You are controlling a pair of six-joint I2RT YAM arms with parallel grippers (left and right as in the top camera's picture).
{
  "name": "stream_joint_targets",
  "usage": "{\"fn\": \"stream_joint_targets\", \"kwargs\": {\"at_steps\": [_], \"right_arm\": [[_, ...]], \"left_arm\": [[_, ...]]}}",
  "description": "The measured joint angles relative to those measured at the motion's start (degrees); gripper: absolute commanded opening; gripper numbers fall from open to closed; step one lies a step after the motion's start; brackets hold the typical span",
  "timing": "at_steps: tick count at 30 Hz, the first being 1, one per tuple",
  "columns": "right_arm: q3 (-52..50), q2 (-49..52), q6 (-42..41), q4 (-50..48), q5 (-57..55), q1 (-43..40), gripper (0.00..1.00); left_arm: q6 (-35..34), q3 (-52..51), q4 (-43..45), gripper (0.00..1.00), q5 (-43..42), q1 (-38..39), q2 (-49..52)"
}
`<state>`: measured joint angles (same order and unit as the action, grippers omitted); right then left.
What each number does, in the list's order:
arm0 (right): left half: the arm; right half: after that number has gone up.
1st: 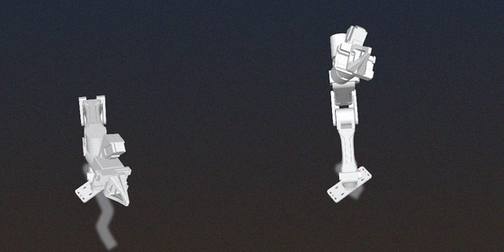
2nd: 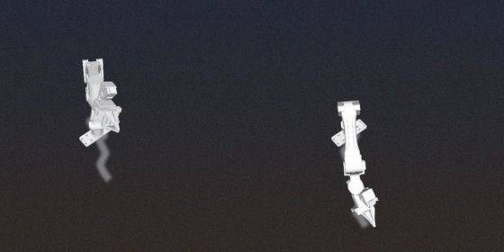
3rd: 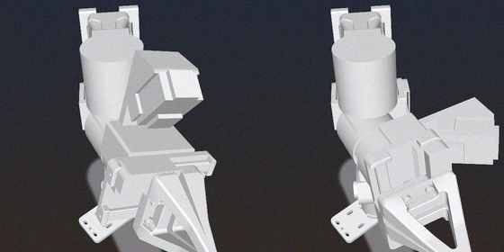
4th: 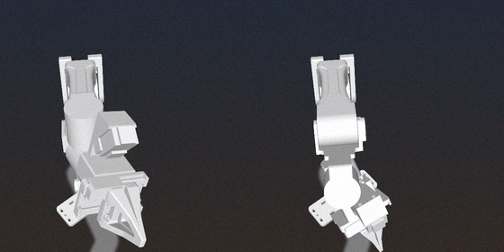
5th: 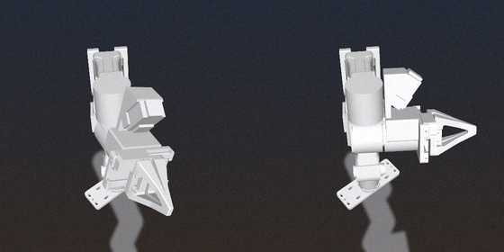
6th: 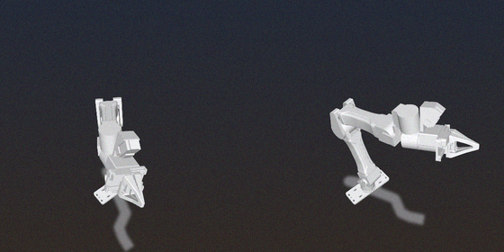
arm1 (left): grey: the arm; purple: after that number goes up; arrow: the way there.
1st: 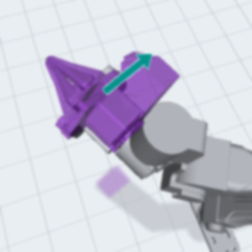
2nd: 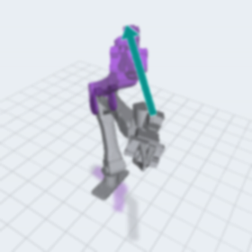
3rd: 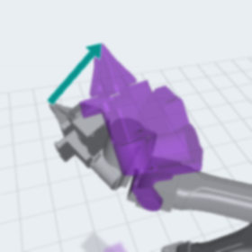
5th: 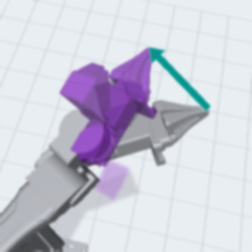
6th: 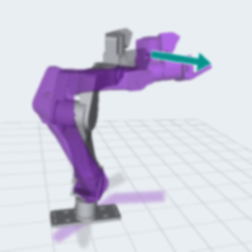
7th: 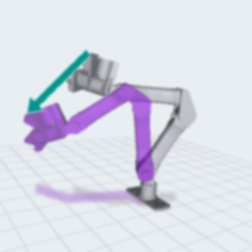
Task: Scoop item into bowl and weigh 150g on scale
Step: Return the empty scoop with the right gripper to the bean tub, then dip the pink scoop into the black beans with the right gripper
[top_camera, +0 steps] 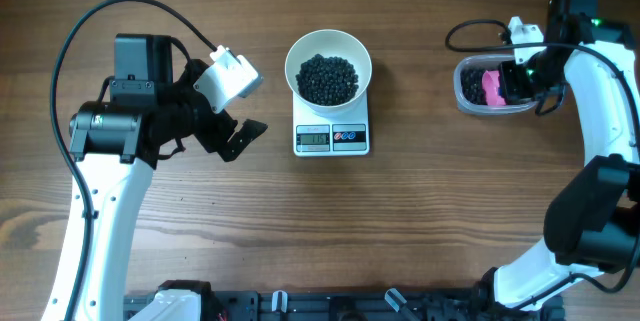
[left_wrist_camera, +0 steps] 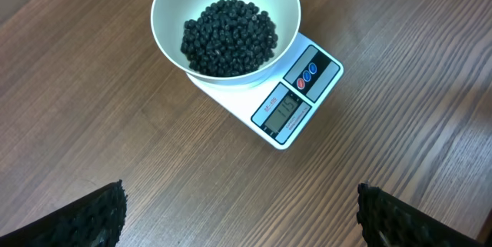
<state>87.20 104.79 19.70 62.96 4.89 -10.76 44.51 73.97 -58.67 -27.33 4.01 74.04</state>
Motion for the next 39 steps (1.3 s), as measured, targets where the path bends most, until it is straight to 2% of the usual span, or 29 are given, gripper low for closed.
{"fn": "stream_joint_targets", "kwargs": {"at_steps": [5, 15, 22, 34, 39], "right_arm": [[-1.73, -0.68, 0.00, -1.16, 0.85, 1.46, 0.04], [-2.36, -0.68, -0.22, -2.19, 11.15, 0.50, 0.04], [-2.36, -0.68, -0.39, 0.26, 18.36, -6.08, 0.04], [-2.38, -0.68, -0.44, 1.09, 36.17, -23.74, 0.04], [-2.38, -0.68, -0.42, 1.09, 44.59, -25.00, 0.04]], "left_arm": [[0.00, 0.00, 0.00, 1.00, 0.00, 0.00, 0.00], [0.00, 0.00, 0.02, 1.00, 0.02, 0.00, 0.00], [0.00, 0.00, 0.02, 1.00, 0.02, 0.00, 0.00], [0.00, -0.02, 0.00, 1.00, 0.00, 0.00, 0.00], [0.00, 0.00, 0.00, 1.00, 0.02, 0.00, 0.00]]}}
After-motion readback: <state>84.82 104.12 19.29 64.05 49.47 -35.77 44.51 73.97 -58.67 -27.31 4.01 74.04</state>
